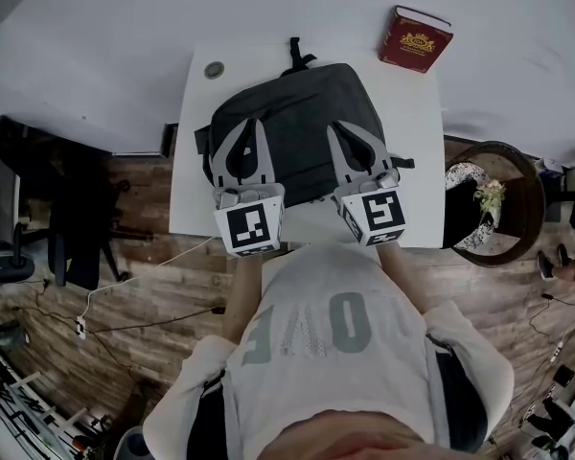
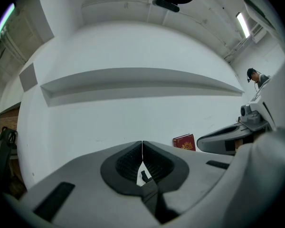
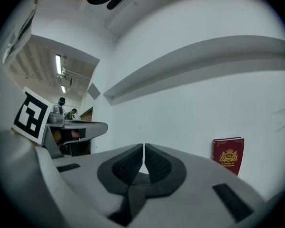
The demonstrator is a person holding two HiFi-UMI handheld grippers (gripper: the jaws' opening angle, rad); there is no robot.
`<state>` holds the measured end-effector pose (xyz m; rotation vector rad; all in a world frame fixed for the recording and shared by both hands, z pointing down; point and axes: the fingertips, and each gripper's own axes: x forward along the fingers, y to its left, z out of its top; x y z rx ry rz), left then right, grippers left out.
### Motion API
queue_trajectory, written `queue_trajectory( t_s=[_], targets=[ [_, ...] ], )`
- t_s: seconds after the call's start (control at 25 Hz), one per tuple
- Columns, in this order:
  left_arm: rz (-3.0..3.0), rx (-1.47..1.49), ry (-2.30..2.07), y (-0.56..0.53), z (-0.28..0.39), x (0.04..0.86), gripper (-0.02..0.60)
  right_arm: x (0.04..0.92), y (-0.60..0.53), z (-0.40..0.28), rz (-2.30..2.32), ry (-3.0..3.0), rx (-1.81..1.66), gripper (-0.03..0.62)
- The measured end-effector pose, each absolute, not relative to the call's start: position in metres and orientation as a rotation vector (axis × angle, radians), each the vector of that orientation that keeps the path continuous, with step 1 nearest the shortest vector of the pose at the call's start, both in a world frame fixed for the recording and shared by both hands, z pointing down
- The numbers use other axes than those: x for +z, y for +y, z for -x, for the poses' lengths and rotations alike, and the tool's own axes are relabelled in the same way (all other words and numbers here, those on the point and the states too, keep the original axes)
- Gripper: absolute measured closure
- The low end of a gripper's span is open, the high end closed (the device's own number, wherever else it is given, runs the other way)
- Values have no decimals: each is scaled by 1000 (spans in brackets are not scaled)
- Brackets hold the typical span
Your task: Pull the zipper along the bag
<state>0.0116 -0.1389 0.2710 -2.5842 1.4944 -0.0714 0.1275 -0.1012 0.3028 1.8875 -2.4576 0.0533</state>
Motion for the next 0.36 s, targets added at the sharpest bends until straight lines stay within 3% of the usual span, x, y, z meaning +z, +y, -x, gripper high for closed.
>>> queue_trajectory(
  t_s=[0.36],
  targets=[
    [2594,-71,1513,-139,-9,274,554,308,-97,-128,-1888,-2448,64,557]
  ],
)
